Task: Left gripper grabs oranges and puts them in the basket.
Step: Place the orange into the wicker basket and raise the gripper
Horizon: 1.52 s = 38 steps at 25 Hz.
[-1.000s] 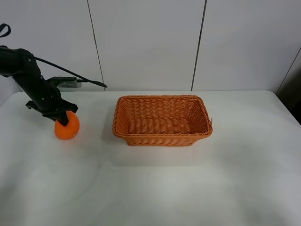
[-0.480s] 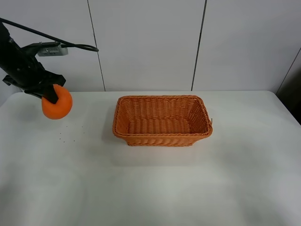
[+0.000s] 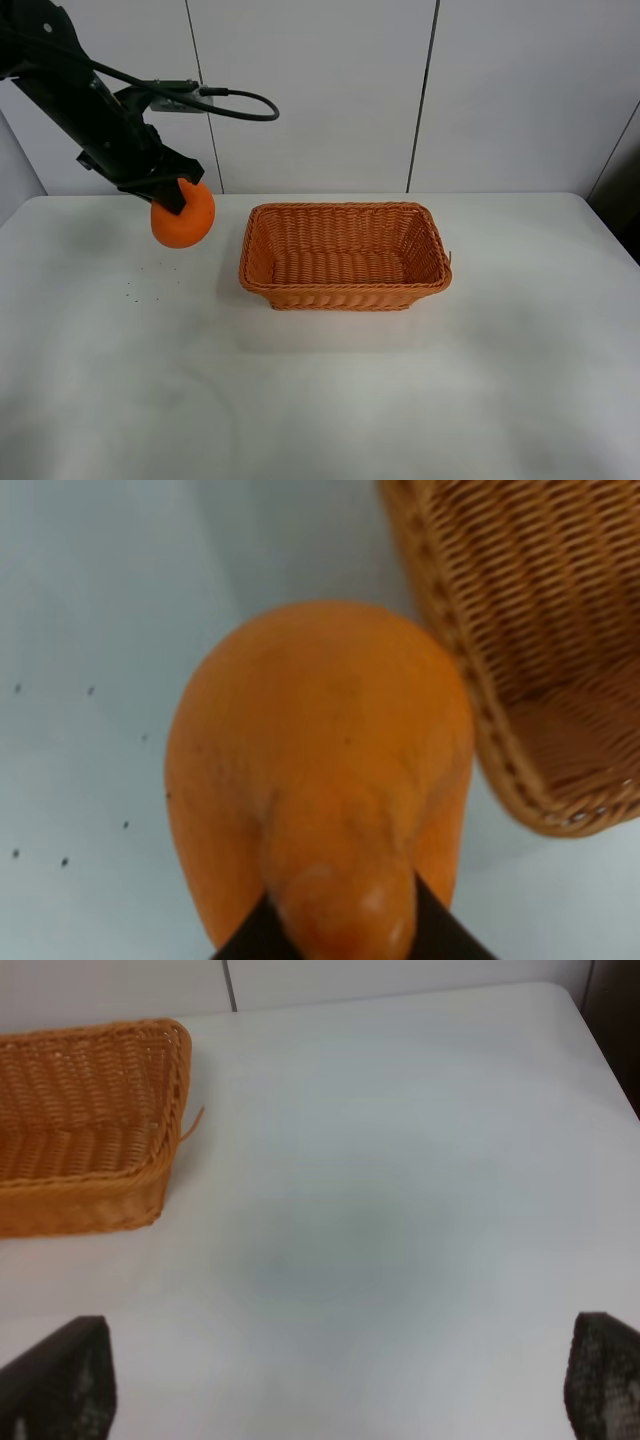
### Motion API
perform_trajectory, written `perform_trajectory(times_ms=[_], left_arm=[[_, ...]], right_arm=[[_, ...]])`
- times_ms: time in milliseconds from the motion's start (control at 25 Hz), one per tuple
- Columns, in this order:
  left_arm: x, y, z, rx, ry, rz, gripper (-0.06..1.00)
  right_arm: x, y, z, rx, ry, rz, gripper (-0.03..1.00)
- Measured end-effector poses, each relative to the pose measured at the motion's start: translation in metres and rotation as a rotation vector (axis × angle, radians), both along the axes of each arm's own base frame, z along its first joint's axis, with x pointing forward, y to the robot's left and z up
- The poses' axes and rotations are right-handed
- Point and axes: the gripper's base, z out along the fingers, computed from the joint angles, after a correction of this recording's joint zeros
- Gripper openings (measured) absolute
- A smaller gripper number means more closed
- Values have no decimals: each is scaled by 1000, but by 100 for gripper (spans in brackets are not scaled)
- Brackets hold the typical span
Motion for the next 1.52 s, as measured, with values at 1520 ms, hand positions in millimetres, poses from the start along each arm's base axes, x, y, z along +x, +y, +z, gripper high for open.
perform_trajectory(times_ms=[1520], left_arm=[[54, -137, -38, -128, 100, -193, 16]], right_arm=[[0, 0, 0, 0, 0, 0, 69]])
